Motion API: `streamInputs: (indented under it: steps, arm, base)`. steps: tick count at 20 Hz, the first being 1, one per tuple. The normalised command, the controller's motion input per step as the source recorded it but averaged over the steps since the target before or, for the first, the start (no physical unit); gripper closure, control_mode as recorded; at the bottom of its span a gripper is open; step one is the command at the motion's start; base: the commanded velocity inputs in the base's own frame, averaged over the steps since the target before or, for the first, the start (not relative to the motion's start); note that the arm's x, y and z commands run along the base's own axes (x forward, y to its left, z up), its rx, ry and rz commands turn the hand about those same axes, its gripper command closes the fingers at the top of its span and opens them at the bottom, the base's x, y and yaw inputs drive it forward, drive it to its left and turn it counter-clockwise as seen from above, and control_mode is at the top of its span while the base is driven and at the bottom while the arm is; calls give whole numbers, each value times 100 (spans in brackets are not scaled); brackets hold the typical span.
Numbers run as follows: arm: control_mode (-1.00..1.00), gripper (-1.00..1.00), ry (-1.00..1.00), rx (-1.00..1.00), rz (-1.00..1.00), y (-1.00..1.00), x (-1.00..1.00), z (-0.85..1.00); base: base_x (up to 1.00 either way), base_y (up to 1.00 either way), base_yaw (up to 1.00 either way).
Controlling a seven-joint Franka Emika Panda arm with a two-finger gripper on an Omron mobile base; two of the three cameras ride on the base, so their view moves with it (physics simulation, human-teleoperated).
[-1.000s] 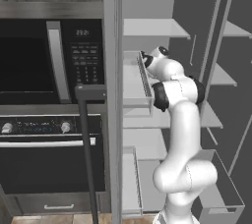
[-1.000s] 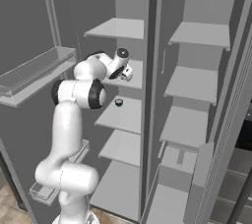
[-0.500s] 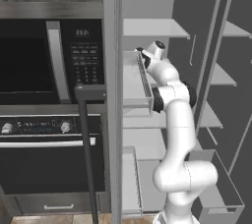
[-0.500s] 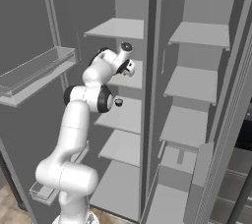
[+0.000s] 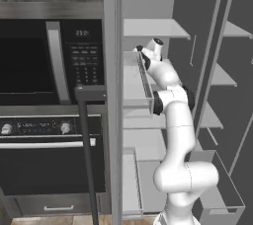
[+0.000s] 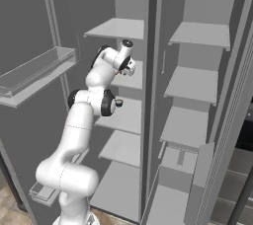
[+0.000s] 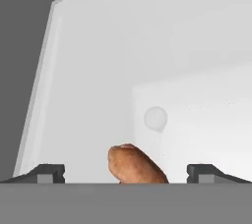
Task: Take the carrot and mushroom from the fridge shelf and place them in the freezer drawer to begin freezing them.
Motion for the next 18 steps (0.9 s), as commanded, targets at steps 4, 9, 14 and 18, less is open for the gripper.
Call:
streamInputs:
  steps: [4, 9, 14, 18]
  arm:
    - [-100, 100, 0, 0, 3, 24, 0, -91]
    - [-100, 100, 0, -3, 1, 29, 0, -78]
    - [-100, 100, -6, 0, 2, 17, 0, -45]
    - [-100, 100, -15, 0, 0, 11, 0, -27]
  base:
    - [0, 0, 0]
    - [0, 0, 0]
    - [0, 0, 0]
    - [0, 0, 0]
